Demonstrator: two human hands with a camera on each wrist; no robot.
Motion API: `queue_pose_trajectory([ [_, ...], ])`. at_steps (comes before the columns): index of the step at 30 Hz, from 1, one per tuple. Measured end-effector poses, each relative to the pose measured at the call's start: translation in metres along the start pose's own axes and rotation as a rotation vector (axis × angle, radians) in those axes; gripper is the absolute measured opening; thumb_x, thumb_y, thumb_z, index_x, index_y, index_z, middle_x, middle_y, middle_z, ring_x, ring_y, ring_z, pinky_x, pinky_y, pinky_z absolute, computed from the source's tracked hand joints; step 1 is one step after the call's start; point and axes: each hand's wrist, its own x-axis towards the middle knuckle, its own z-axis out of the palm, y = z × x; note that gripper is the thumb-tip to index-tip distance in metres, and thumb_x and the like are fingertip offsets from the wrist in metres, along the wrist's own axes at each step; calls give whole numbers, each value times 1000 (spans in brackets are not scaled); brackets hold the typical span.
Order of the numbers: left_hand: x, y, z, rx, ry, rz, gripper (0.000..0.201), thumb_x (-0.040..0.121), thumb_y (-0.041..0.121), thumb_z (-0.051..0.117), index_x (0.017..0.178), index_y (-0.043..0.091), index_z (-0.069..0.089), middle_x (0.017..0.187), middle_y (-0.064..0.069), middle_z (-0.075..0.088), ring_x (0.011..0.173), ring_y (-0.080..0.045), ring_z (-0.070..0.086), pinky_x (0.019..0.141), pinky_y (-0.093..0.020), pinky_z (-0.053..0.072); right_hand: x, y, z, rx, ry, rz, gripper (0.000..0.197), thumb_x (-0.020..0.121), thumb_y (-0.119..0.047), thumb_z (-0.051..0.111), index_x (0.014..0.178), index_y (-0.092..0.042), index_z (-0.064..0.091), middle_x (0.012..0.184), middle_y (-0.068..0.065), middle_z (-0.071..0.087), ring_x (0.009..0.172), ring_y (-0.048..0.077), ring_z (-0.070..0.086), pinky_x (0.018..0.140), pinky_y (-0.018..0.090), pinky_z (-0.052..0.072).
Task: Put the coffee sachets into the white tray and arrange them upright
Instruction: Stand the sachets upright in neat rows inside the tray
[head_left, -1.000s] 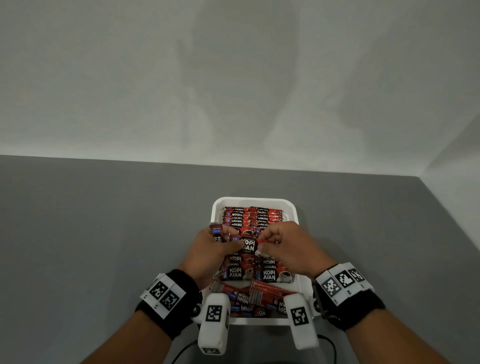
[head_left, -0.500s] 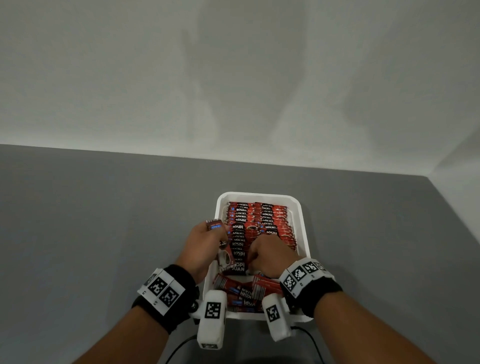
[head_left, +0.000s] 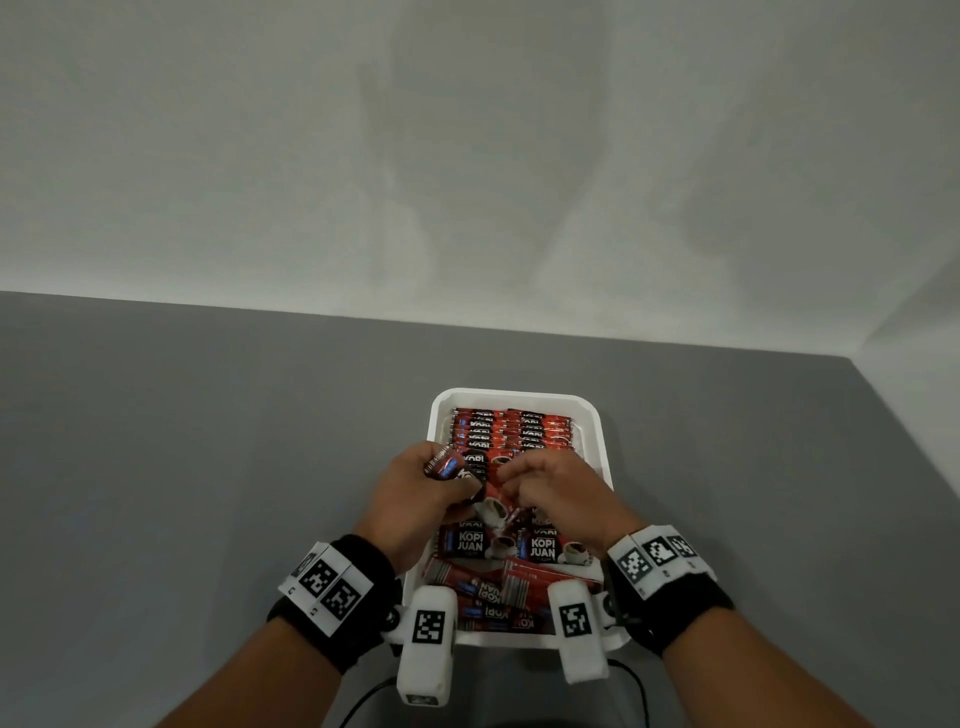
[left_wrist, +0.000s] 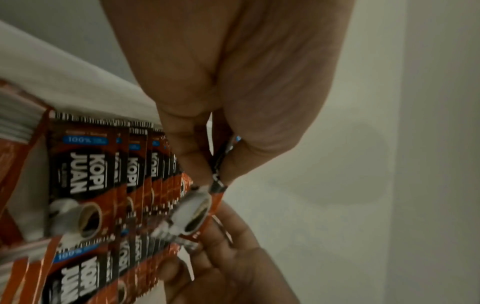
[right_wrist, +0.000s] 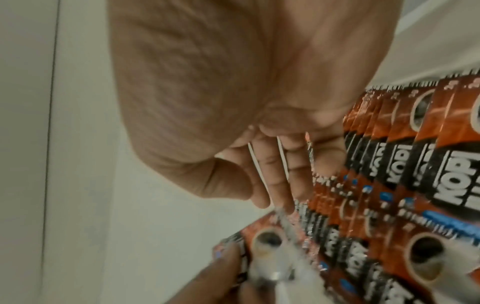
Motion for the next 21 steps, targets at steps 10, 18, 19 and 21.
queue_pose_trajectory([
  [10,-1,1,15,6,-84,50,16,87,-11,68,89,3,62,84,-11,71,71,-21,68,63,-30,59,-16,-1,-16,-202,79,-58,16,85,-23,79,83,-36,70,83,-16,68,78,-2,63,70,14,45],
  [18,1,-10,-1,853,-263,63,15,95,10,57,96,14,71,97,5,70,88,-8,65,73,-23,54,-10,32,-13,-538,-19,80,11,89,-20,71,84,-27,77,90,-13,70,87,8,65,83,26,53],
  [19,0,-13,0,997,-387,66,17,97,16,56,99,13,72,103,6,69,94,-8,64,77,-21,52,-10,37,-10,-581,-30,89,9,88,-23,72,84,-28,78,92,-12,71,91,9,64,90,30,52],
  [21,-2,-21,3,1206,-558,84,23,99,24,53,105,13,72,110,2,70,101,-15,66,86,-25,53,-8,41,-5,-710,-36,61,8,88,-28,71,83,-30,78,94,-13,72,99,13,61,101,35,44],
])
